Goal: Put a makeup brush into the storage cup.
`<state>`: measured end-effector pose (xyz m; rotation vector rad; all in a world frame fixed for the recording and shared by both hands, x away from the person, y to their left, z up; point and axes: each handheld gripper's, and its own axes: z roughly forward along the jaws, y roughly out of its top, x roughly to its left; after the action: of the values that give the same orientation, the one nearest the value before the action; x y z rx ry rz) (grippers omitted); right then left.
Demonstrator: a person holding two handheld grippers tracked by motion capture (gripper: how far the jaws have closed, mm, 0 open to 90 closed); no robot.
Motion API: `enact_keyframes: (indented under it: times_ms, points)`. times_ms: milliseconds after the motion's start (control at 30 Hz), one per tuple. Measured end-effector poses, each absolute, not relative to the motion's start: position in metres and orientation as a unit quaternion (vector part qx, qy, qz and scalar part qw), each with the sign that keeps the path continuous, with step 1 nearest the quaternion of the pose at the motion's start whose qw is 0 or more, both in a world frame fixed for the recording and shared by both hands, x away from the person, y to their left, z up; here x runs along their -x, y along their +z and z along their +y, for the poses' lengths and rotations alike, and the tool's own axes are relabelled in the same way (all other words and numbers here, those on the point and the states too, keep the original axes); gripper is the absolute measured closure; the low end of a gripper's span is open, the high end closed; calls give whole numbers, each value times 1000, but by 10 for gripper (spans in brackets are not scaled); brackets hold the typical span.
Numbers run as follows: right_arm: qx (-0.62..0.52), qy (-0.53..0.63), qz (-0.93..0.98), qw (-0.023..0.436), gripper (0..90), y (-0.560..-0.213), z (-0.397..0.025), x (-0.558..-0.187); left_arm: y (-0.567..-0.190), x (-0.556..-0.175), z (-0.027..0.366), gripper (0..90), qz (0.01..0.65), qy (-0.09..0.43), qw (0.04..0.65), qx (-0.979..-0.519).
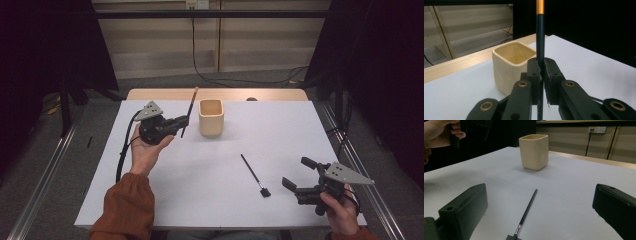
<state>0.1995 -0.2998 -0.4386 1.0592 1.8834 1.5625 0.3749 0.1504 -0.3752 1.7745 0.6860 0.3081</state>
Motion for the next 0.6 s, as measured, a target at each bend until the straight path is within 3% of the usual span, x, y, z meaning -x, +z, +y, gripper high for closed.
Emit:
enact_keyframes:
  times_ms: [600]
  points:
    - [-388,571,685,232,0,-439,-300,-199,-356,-390,135,841,295,132,581,-747]
